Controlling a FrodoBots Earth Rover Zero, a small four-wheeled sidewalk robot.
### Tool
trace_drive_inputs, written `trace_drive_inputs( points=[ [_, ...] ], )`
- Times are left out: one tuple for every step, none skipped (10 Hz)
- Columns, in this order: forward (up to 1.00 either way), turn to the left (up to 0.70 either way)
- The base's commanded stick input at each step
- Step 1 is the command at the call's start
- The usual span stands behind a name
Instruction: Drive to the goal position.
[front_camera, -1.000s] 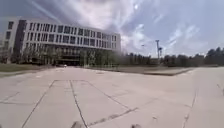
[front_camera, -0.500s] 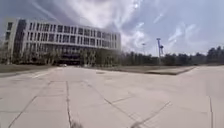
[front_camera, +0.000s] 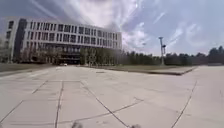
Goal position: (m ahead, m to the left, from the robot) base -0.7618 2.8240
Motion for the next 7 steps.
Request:
trace_drive_inputs(
  points=[
    [0.7,0.0],
    [0.7,0.0],
    [0.7,0.0],
    [0.7,0.0],
    [0.7,0.0],
    [0.7,0.0],
    [0.7,0.0]
  ],
)
